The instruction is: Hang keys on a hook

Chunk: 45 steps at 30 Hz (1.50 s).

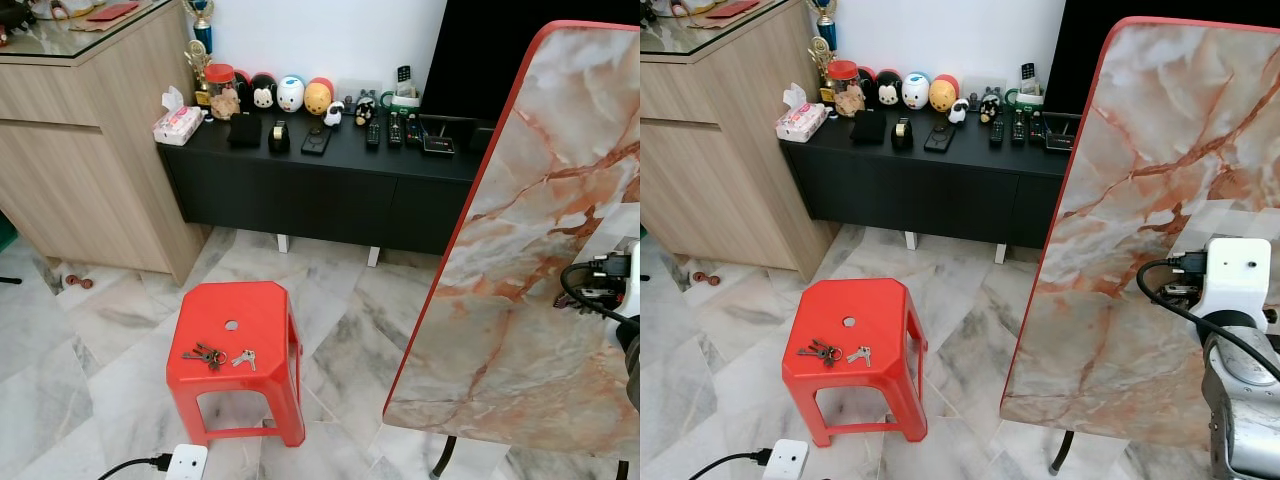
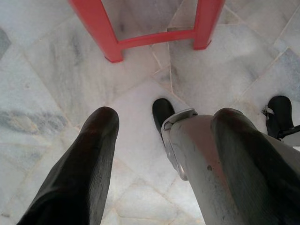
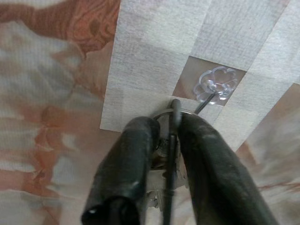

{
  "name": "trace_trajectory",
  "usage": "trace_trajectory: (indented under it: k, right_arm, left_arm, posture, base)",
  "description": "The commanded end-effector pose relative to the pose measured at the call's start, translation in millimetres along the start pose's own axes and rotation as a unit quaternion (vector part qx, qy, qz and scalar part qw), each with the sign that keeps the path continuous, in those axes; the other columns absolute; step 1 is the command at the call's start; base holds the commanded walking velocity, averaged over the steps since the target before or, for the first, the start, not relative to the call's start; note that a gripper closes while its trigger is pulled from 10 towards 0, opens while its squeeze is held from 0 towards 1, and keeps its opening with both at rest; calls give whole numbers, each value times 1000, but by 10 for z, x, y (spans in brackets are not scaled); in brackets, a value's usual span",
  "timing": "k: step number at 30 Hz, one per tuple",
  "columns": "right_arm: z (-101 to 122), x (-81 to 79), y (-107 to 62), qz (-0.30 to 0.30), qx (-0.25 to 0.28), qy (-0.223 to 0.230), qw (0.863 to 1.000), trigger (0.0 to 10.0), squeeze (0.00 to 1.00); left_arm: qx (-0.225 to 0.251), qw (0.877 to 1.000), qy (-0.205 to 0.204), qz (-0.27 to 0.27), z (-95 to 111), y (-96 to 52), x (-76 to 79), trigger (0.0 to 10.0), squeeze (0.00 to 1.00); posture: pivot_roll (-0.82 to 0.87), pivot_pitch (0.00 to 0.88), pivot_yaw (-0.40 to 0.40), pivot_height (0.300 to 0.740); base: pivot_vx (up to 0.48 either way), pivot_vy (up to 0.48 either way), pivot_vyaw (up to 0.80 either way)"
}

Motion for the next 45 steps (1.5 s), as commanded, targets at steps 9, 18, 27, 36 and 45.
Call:
trace_trajectory:
  k: [9, 18, 27, 36, 45]
  right_arm:
    - [39, -21, 42, 10, 4, -4, 1000, 10000, 1000]
    - [66, -127, 36, 52, 6, -3, 999, 10000, 1000]
    - [-10, -315, -28, 102, -13, -11, 995, 10000, 0]
    - [37, -294, -60, 93, 1, 2, 996, 10000, 0]
    - [111, -361, -89, 104, 36, 24, 994, 10000, 0]
  left_arm:
    - [-18, 1000, -1, 3, -94, -15, -5, 10000, 0]
    - [-16, 1000, -1, 4, -95, -19, -21, 10000, 0]
    - [-18, 1000, 0, 4, -116, -29, -44, 10000, 0]
    - [-18, 1000, 0, 3, -122, -29, -31, 10000, 0]
    - [-17, 1000, 0, 1, -114, -23, -2, 10000, 0]
  posture:
    - [-71, 52, -41, 740]
    - [-72, 53, -42, 740]
    - [-71, 54, -42, 740]
    - [-73, 56, -42, 740]
    - [-74, 56, -41, 740]
  base:
    - [0, 0, 0]
    - [0, 0, 0]
    - [0, 0, 0]
    - [0, 0, 0]
    - [0, 0, 0]
Point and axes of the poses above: a point about 5 cm out from each wrist's last joint towards the gripper, its own y axis pointing out of the wrist towards the gripper, its own z axis along the axis of the wrist's last joint, x = y × z, the point moved 4 cm from there along y, pointing out of the wrist towards the gripper, and after that the axes turned 13 degrees about -y, right-handed, at the moved point
